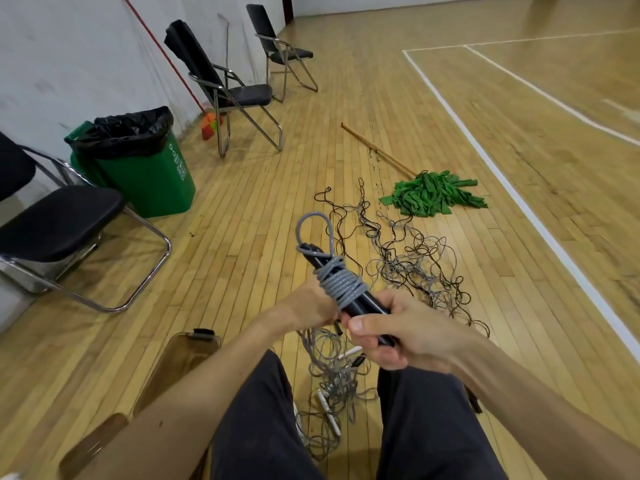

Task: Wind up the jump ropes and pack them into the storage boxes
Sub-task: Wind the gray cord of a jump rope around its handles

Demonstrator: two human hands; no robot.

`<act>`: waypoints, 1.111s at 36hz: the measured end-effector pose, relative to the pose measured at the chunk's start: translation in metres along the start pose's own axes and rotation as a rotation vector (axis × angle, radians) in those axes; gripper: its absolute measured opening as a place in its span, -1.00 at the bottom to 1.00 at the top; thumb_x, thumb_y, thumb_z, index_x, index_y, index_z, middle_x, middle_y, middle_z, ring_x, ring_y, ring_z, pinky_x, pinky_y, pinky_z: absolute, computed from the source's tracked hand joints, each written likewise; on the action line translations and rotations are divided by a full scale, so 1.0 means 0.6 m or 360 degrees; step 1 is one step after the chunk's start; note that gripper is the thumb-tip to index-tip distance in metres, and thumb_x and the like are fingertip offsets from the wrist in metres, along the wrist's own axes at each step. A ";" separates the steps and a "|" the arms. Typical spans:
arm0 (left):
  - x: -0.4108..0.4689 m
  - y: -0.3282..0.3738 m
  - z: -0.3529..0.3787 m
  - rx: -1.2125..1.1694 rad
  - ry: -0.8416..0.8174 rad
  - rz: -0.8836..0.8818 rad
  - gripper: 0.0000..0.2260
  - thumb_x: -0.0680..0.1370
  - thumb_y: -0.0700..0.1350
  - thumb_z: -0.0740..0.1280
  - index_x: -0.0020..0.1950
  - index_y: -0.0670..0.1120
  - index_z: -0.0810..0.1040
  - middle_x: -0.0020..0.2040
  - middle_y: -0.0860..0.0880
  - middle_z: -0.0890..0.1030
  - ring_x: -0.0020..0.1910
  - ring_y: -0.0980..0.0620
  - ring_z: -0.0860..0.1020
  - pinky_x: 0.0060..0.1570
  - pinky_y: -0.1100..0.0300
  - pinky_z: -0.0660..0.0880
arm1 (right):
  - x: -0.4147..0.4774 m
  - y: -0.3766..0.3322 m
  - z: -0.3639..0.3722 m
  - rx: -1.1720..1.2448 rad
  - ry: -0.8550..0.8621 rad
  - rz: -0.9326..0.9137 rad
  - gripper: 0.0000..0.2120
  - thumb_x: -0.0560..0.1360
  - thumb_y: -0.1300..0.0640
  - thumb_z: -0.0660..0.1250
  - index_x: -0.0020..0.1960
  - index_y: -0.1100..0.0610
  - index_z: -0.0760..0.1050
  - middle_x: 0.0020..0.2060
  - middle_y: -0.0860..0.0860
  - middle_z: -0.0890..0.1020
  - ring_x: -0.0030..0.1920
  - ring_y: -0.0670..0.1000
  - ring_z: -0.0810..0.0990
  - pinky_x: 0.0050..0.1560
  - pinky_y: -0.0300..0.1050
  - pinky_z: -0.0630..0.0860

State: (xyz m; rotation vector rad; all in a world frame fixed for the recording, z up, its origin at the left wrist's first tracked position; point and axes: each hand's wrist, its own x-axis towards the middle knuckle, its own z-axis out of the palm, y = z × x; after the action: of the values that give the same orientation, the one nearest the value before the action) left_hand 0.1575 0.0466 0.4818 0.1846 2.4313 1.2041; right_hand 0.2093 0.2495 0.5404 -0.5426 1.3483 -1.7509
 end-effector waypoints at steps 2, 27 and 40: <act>-0.017 0.016 0.009 -0.0175 -0.0067 0.0057 -0.74 0.63 -0.16 0.32 -0.27 -0.13 0.46 -0.49 0.04 0.47 -0.56 0.12 0.38 -0.53 0.29 0.32 | 0.001 0.001 -0.009 -0.0030 0.0080 -0.0018 -0.88 0.55 0.25 0.40 -0.01 0.25 0.47 -0.38 0.04 0.45 -0.50 -0.10 0.41 -0.51 -0.28 0.35; -0.054 0.007 0.024 -0.0340 -0.0283 -0.0217 -0.77 0.62 -0.04 0.36 0.15 -0.18 0.61 -0.42 0.06 0.52 -0.47 0.15 0.44 -0.37 0.23 0.35 | 0.021 0.065 -0.092 -0.0666 0.0984 0.0189 -0.90 0.52 0.33 0.41 -0.06 0.35 0.51 -0.45 0.08 0.54 -0.50 0.00 0.46 -0.51 -0.20 0.40; -0.068 0.037 0.020 -0.0072 -0.0257 -0.0204 -0.77 0.67 -0.09 0.28 0.26 -0.17 0.53 -0.39 0.07 0.55 -0.45 0.16 0.50 -0.37 0.34 0.46 | 0.044 0.066 -0.131 -0.0857 0.1296 0.0160 -0.93 0.51 0.33 0.39 -0.13 0.29 0.52 -0.41 0.11 0.56 -0.50 -0.01 0.49 -0.49 -0.15 0.41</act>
State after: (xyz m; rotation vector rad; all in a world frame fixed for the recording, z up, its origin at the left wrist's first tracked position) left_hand 0.1978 0.0570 0.5053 0.1064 2.2392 1.1408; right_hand 0.1494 0.2698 0.4741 -0.0009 2.3993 -1.5660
